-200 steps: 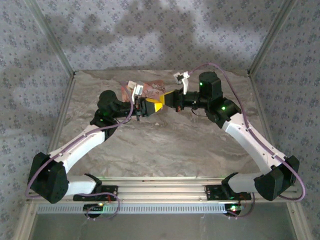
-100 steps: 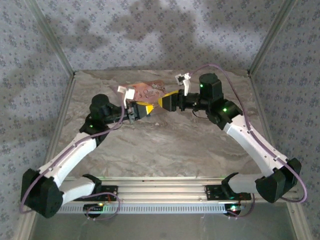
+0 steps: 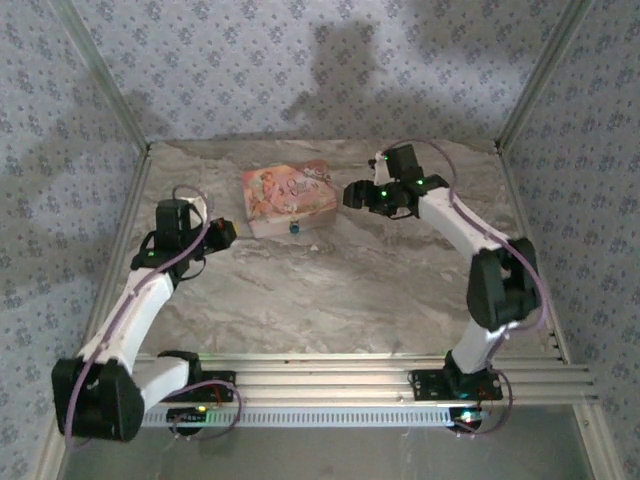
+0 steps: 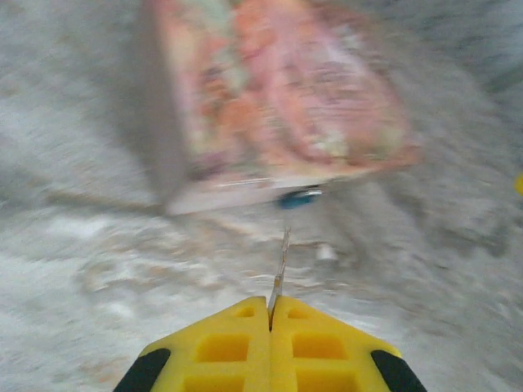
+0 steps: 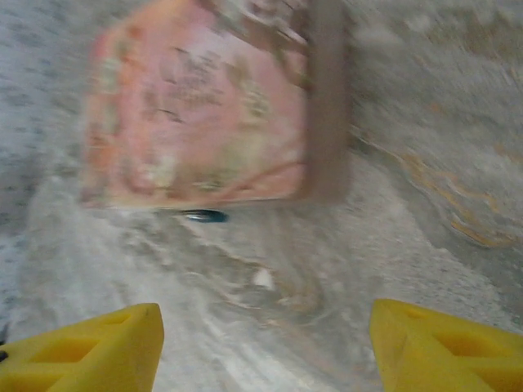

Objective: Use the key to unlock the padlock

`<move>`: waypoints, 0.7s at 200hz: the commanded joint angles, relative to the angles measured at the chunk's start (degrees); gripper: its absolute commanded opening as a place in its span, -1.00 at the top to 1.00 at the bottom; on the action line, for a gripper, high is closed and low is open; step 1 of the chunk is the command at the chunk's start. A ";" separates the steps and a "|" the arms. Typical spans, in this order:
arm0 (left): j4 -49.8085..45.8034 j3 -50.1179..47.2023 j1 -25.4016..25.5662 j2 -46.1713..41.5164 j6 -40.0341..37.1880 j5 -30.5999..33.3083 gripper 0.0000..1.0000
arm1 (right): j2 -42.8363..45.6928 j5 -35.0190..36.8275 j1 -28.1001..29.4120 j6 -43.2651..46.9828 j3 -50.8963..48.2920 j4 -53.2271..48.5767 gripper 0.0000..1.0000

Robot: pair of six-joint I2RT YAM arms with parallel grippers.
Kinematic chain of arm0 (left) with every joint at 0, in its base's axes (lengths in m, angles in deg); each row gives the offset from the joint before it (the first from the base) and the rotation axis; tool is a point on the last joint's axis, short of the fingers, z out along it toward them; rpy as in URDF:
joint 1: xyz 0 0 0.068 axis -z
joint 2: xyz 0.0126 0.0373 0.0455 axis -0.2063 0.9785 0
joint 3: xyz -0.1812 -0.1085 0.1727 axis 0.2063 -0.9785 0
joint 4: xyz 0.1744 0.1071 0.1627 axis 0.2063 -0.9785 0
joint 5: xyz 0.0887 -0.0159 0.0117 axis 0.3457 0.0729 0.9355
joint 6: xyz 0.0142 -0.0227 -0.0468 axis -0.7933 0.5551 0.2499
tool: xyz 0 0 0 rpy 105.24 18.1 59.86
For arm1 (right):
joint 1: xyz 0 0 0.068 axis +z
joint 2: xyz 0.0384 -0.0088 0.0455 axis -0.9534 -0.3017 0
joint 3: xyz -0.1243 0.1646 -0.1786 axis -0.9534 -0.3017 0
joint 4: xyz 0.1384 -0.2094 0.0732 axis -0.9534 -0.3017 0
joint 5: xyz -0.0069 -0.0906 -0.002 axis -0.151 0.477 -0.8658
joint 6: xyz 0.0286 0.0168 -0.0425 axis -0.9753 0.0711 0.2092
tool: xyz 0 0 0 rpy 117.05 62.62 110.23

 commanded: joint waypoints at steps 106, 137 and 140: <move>0.78 21.12 -2.23 35.15 -8.39 4.97 1.00 | -24.42 -6.58 -0.86 -1.33 23.45 0.53 -0.14; -0.16 25.46 1.33 39.50 -12.70 3.19 1.00 | -26.63 -9.05 0.44 1.28 23.76 0.98 0.04; -0.14 25.65 1.78 39.74 -13.05 2.82 1.00 | -26.77 -9.52 0.53 1.67 23.63 1.02 0.08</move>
